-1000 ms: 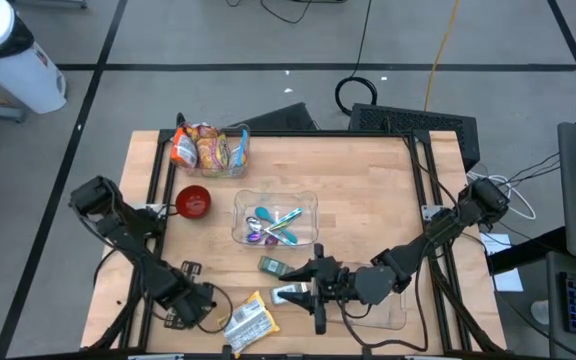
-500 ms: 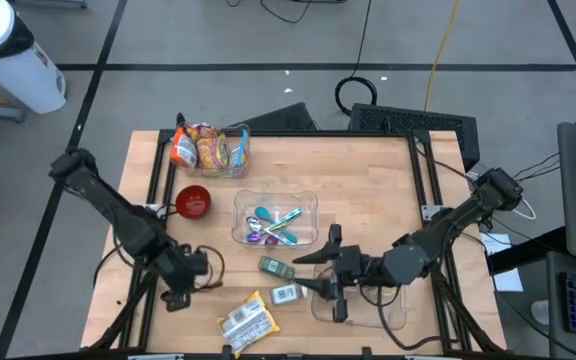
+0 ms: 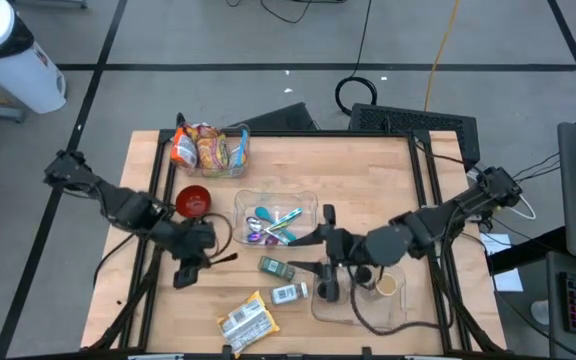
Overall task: Pick & Place Food Item
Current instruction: Put the black spoon into the middle transparent bin
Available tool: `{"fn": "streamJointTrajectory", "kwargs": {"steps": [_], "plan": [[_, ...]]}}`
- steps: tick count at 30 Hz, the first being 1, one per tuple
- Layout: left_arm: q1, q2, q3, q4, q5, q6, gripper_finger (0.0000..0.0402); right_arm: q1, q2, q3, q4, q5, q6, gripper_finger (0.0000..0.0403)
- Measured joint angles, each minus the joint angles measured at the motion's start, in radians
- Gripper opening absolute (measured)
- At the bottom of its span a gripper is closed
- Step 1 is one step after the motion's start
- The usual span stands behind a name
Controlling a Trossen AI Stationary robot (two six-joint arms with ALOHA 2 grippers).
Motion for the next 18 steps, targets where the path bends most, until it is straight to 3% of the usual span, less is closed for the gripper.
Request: {"fn": "streamJointTrajectory", "kwargs": {"steps": [3, 11, 18], "plan": [[0.074, 0.048, 0.110, -0.058, 0.052, 0.098, 0.0005, -0.030, 0.002, 0.006, -0.033, -0.040, -0.003, 0.0165], [0.276, 0.235, 0.346, -0.163, 0.316, 0.290, 0.0005, -0.059, 0.029, 0.005, -0.094, -0.040, -0.130, 0.0193], [0.381, 0.411, 0.491, -0.246, 0.473, 0.417, 0.0005, -0.067, 0.069, 0.005, -0.132, 0.029, -0.277, 0.0200]]}}
